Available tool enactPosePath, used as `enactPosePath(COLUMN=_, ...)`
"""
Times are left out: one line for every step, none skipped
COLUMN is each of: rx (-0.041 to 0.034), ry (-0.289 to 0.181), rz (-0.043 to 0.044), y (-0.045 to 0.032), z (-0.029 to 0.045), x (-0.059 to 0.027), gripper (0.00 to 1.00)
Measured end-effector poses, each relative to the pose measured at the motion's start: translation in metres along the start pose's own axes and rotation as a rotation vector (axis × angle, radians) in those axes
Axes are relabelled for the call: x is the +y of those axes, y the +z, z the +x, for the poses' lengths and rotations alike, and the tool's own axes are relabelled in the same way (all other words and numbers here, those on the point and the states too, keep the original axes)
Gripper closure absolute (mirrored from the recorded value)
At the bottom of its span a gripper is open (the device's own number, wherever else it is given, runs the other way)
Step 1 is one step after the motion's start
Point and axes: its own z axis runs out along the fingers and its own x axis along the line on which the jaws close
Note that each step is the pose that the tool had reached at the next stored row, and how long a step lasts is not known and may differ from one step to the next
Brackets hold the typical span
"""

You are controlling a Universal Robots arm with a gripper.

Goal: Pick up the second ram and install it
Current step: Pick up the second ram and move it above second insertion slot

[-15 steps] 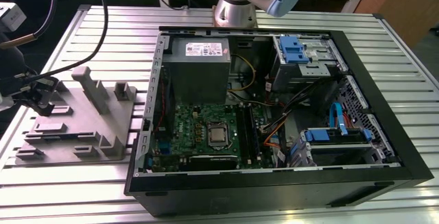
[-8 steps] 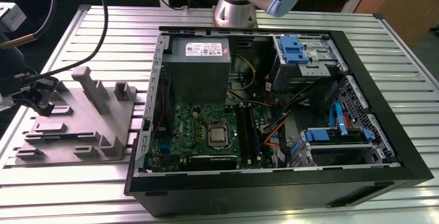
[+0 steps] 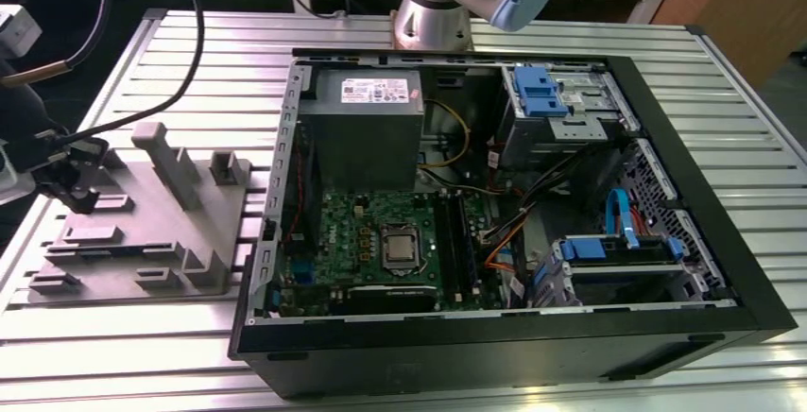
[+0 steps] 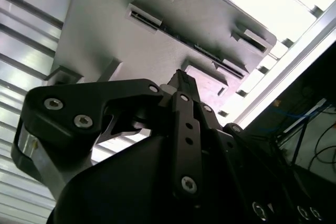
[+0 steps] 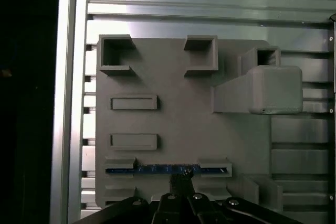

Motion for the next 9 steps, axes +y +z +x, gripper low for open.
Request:
enactPosePath(rx=0.0007, ry=-0.018, rz=-0.0006, y=0.0002, z=0.0, x=0.0, gripper=0.9)
enactPosePath(rx=0.0016, ry=-0.036, rz=-0.0011, y=0.0003, z=0.0, x=0.0, gripper=0.9)
enactPosePath(rx=0.0023, ry=-0.054, rz=-0.0017, y=0.0005, z=0.0, x=0.0, gripper=0.9)
enactPosePath(rx=0.003, ry=-0.072, rz=-0.0022, y=0.0007, z=0.0, x=0.0, gripper=0.9)
enactPosePath(rx=0.0038, ry=-0.09, rz=-0.0028, y=0.0009, z=0.0, x=-0.0001, gripper=0.9)
enactPosePath(rx=0.0047, ry=-0.11, rz=-0.0034, y=0.0012, z=0.0, x=-0.0001, gripper=0.9)
enactPosePath(rx=0.0054, ry=-0.127, rz=-0.0039, y=0.0014, z=0.0, x=-0.0001, gripper=0.9)
enactPosePath(rx=0.0062, ry=-0.146, rz=-0.0045, y=0.0017, z=0.0, x=-0.0001, gripper=0.9)
enactPosePath(rx=0.007, ry=-0.163, rz=-0.0051, y=0.0019, z=0.0, x=-0.0001, gripper=0.9)
